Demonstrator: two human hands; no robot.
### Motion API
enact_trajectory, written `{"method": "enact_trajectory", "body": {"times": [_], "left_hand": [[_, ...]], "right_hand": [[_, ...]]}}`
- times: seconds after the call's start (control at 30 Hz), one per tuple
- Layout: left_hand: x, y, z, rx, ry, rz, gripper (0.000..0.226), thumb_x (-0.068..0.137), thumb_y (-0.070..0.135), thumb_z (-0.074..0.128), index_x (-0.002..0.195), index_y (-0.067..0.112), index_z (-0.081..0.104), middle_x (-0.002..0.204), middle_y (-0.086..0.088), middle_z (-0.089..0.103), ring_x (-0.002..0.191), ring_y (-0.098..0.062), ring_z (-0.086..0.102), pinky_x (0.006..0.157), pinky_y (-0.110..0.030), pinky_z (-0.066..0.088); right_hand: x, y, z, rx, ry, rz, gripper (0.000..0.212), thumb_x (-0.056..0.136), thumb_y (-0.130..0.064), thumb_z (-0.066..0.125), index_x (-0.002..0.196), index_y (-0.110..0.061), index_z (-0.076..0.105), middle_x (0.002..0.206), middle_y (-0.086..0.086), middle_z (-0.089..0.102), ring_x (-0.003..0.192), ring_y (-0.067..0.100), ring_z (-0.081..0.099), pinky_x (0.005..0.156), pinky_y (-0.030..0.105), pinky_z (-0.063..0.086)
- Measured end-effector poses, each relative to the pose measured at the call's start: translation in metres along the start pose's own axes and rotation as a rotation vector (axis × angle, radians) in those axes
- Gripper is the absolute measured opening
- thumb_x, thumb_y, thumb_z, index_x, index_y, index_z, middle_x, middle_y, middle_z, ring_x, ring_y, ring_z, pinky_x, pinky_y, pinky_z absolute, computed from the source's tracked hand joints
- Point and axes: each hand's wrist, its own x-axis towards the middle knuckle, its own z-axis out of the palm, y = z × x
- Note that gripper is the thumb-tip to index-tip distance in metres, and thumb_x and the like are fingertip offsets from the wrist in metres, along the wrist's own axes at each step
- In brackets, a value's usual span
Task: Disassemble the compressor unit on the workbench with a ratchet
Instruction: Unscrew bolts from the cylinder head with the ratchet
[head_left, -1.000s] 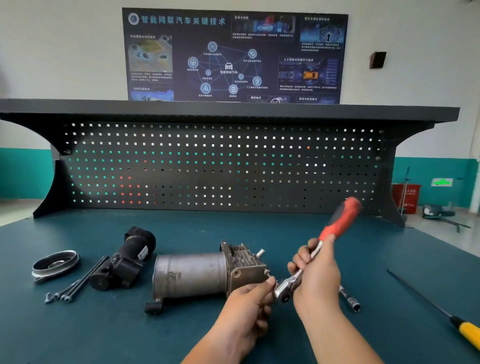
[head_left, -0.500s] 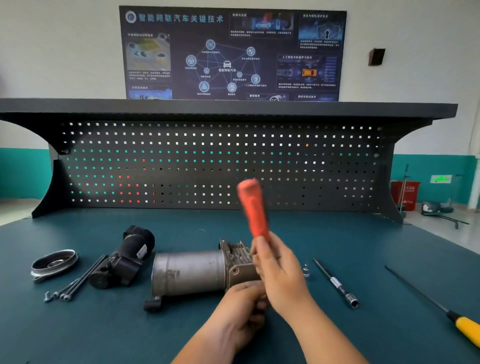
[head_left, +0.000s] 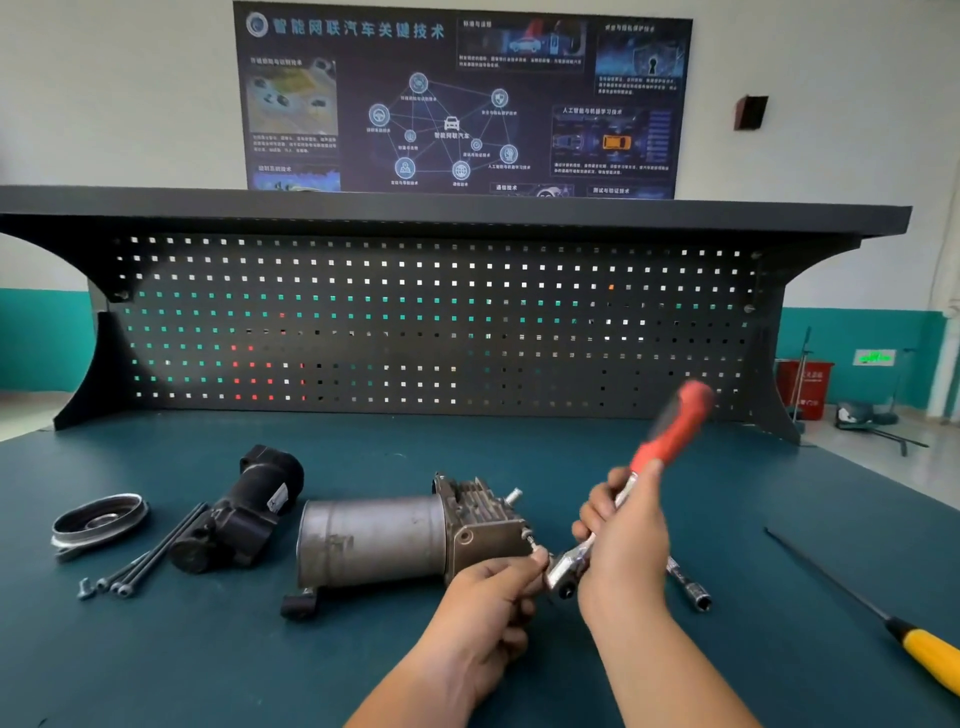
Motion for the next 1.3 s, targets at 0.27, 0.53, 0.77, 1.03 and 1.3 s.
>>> {"method": "enact_trajectory", "body": {"times": [0.27, 0.53, 0.77, 1.03, 1.3], "left_hand": [[-0.001, -0.001, 0.007, -0.263, -0.021, 0.187, 0.021, 0.082, 0.015, 0.056, 0.065, 0.016, 0.068, 0.058, -0.001, 0.056, 0.050, -0.012, 0.058, 0.051, -0.020, 0.042], [0.001, 0.000, -0.006, 0.041, 0.016, 0.028, 0.040, 0.088, 0.005, 0.058, 0.048, 0.014, 0.059, 0.045, 0.005, 0.034, 0.037, -0.003, 0.024, 0.033, -0.013, 0.013], [-0.001, 0.001, 0.002, -0.022, 0.010, 0.014, 0.030, 0.088, 0.016, 0.062, 0.058, 0.013, 0.062, 0.044, 0.009, 0.045, 0.034, -0.001, 0.027, 0.031, -0.011, 0.015], [-0.001, -0.001, 0.000, -0.004, -0.011, -0.003, 0.026, 0.090, 0.018, 0.061, 0.064, 0.016, 0.057, 0.047, 0.010, 0.045, 0.037, -0.001, 0.032, 0.031, -0.012, 0.018], [-0.005, -0.001, -0.001, -0.181, -0.156, 0.090, 0.009, 0.074, 0.020, 0.066, 0.076, 0.017, 0.075, 0.073, -0.006, 0.064, 0.067, -0.016, 0.062, 0.064, -0.028, 0.042]], "right_hand": [[-0.026, 0.025, 0.000, -0.995, -0.788, -0.836, 0.036, 0.081, -0.060, 0.040, 0.080, -0.028, 0.056, 0.069, -0.011, 0.058, 0.062, 0.005, 0.049, 0.058, 0.027, 0.038], [-0.019, 0.015, 0.001, -0.192, -0.331, -0.289, 0.037, 0.092, -0.043, 0.045, 0.069, -0.015, 0.047, 0.045, -0.012, 0.035, 0.040, 0.003, 0.029, 0.042, 0.017, 0.026], [0.011, 0.002, -0.017, 0.422, 0.268, 0.318, 0.045, 0.097, -0.049, 0.034, 0.065, -0.017, 0.034, 0.034, -0.008, 0.028, 0.026, 0.010, 0.024, 0.037, 0.012, 0.023], [-0.005, 0.003, 0.000, -0.106, -0.090, -0.111, 0.041, 0.098, -0.043, 0.038, 0.068, -0.016, 0.044, 0.040, -0.011, 0.031, 0.035, 0.005, 0.027, 0.047, 0.027, 0.023], [-0.023, 0.026, 0.000, -0.974, -0.774, -0.777, 0.047, 0.081, -0.062, 0.040, 0.080, -0.020, 0.060, 0.068, -0.010, 0.055, 0.063, 0.009, 0.048, 0.062, 0.035, 0.042]]}}
